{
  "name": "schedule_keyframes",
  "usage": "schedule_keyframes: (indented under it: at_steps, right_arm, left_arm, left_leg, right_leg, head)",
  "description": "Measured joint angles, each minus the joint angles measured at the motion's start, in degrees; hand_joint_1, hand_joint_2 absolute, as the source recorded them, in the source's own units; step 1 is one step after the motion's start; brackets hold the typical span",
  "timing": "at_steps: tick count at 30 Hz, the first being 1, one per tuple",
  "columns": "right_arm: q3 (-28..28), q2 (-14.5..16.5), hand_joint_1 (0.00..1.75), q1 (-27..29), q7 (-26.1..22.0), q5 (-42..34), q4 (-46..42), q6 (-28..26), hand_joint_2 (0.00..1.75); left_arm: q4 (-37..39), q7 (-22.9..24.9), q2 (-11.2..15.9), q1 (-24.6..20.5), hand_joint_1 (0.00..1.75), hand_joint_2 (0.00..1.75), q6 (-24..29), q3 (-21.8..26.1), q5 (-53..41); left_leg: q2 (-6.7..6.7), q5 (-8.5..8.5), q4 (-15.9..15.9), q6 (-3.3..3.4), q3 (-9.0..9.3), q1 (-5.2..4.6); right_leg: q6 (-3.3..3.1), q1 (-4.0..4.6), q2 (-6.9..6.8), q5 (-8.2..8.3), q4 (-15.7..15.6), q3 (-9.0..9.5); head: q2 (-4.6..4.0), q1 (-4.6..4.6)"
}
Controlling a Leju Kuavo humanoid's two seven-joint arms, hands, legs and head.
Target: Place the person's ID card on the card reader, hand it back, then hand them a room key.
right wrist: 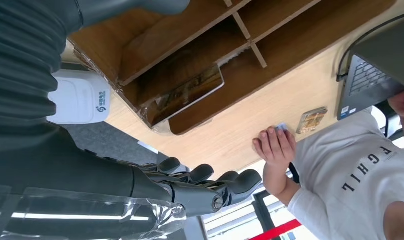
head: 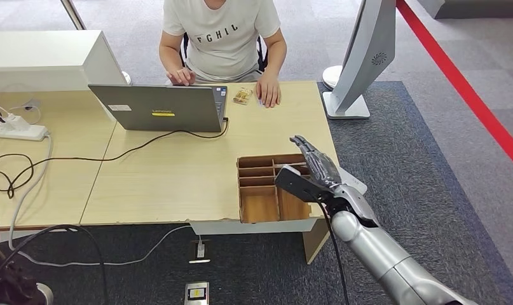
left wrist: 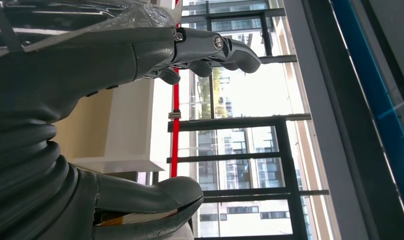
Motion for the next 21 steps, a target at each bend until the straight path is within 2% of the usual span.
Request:
schedule_keyframes:
  at_steps: [13, 17, 18, 21]
  right_arm:
    - [0.34, -0.02, 0.01, -0.49, 0.00, -0.01, 2.67, -0.01, 1.75]
    - [0.42, -0.19, 0.09, -0.50, 0.09, -0.11, 3.14, -0.15, 1.75]
    - [0.42, -0.25, 0.17, -0.50, 0.22, -0.15, 3.26, -0.22, 1.75]
    - [0.39, -0.51, 1.35, -0.50, 0.55, -0.44, 3.69, -0.82, 1.75]
  left_arm:
    - [0.00, 0.00, -0.05, 0.16, 0.00, 1.75, 0.00, 0.01, -0.02]
    - [0.00, -0.03, -0.05, 0.56, 0.00, 1.75, 0.00, 0.01, 0.02]
    - [0.00, -0.05, -0.06, 0.59, 0.00, 1.75, 0.00, 0.00, 0.02]
    - [0.00, -0.15, -0.10, 0.59, 0.00, 1.75, 0.00, 0.00, 0.02]
  left_leg:
    - [0.00, 0.00, 0.00, 0.00, 0.01, 0.00]
    - [0.01, 0.00, 0.00, 0.00, 0.01, 0.00]
    - [0.01, 0.00, 0.00, 0.00, 0.01, 0.00]
    - [0.01, 0.00, 0.00, 0.00, 0.01, 0.00]
  right_leg:
    - [0.00, 0.00, 0.00, 0.00, 0.00, 0.00]
    - [0.00, 0.00, 0.00, 0.00, -0.01, -0.01]
    - [0.00, 0.00, 0.00, 0.00, -0.01, -0.01]
    - [0.00, 0.00, 0.00, 0.00, -0.01, -0.01]
  head:
    - [0.00, 0.00]
    - [0.00, -0.01]
    - [0.00, 0.00]
    - [0.00, 0.00]
